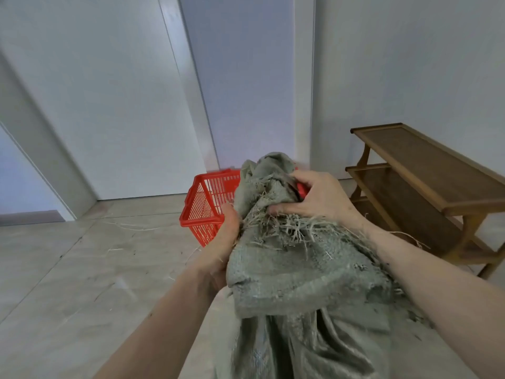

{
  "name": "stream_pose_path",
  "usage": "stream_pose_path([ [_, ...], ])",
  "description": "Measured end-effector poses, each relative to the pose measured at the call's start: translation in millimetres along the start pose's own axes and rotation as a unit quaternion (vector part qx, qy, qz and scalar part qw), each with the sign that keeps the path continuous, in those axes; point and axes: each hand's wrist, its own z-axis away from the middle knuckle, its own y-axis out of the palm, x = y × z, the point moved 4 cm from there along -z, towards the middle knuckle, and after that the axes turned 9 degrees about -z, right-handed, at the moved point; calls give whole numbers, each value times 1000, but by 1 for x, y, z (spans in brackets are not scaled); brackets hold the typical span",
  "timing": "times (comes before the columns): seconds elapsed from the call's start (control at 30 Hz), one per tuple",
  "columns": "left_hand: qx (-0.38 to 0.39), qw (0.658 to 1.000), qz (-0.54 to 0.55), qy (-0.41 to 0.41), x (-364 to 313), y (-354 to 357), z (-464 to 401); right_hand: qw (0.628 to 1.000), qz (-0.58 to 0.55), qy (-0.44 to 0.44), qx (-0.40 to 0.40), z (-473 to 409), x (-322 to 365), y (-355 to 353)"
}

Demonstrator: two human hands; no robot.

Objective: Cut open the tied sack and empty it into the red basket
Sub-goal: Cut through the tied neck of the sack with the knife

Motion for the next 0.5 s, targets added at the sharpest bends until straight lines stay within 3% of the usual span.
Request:
stream_pose_path([
  [0.1,59,994,-51,72,1,3,6,1000,23,0,-11,-12,3,4],
  [0.23,-5,993,-33,114,1,-4,-3,999,27,40,23,-18,8,10],
  [0.4,-77,990,-2,119,4,-15,-18,993,-76,81,28,0,27,-31],
  [0.5,-92,990,40,98,4,-13,-22,989,29,62,133,14,36,-18],
])
